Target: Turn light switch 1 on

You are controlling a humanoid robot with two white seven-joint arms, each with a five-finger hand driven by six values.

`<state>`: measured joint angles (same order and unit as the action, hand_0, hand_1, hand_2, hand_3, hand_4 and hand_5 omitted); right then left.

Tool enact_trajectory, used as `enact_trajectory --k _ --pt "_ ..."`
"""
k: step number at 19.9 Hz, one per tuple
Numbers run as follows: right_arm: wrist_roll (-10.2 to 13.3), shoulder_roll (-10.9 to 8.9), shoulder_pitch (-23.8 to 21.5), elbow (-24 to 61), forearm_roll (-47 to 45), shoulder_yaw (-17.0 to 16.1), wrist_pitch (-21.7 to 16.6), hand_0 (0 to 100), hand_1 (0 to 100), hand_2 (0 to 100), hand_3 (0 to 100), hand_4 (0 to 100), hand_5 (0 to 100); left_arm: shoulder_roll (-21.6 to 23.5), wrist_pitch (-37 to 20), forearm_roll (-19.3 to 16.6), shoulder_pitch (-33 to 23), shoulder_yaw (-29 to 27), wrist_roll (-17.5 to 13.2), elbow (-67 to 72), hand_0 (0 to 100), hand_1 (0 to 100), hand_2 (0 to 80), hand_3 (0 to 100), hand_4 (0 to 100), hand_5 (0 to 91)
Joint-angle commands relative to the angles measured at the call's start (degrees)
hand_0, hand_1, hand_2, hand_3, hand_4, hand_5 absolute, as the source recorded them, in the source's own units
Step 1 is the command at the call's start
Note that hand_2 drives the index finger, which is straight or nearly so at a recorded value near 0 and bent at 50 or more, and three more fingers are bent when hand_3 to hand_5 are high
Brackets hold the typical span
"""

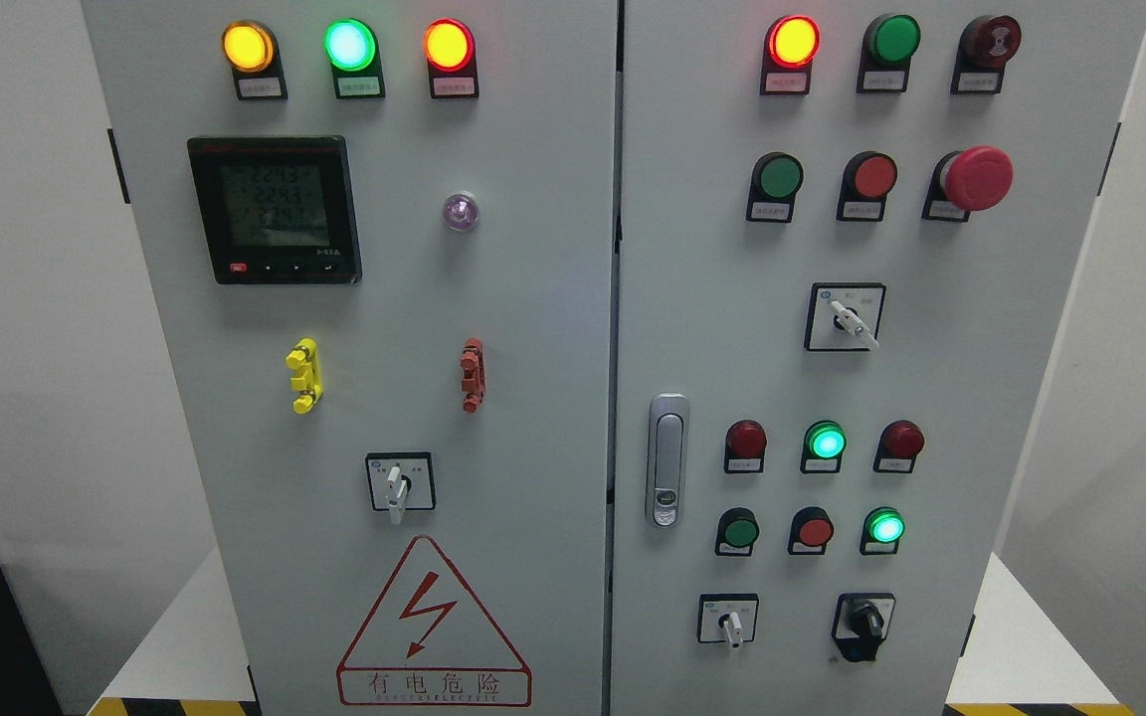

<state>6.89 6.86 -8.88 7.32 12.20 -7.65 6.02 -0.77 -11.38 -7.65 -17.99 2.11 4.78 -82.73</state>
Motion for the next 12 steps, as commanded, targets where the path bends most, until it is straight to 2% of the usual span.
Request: enact_trajectory --k 1,2,7,12 --pt "0.0 0.00 0.0 0.0 -0.1 0.0 0.0 5 0 0 0 0 0 1.1 -2.6 0.1 -2.3 0.6 2.7 -20.3 43 50 38.1 57 72 54.0" --pt "0.0 0.00 0.0 0.0 0.0 0.0 0.0 5 0 0 0 0 0 1.3 -2.3 0.2 -2.4 1.0 3.7 -21.5 44 52 39.6 58 74 57.7" --pt "0.0 0.00 0.0 0.0 0.0 0.0 0.0 5 0 0 0 0 0 1.2 -0.9 -0.1 -2.2 1.0 3.9 -29.0 45 55 41.6 63 77 63.9" --pt "0.0 0.00 0.0 0.0 0.0 0.0 0.0 5 0 0 0 0 0 0.5 5.2 0.0 0.7 1.0 3.7 -32.9 45 55 42.3 65 78 64.7"
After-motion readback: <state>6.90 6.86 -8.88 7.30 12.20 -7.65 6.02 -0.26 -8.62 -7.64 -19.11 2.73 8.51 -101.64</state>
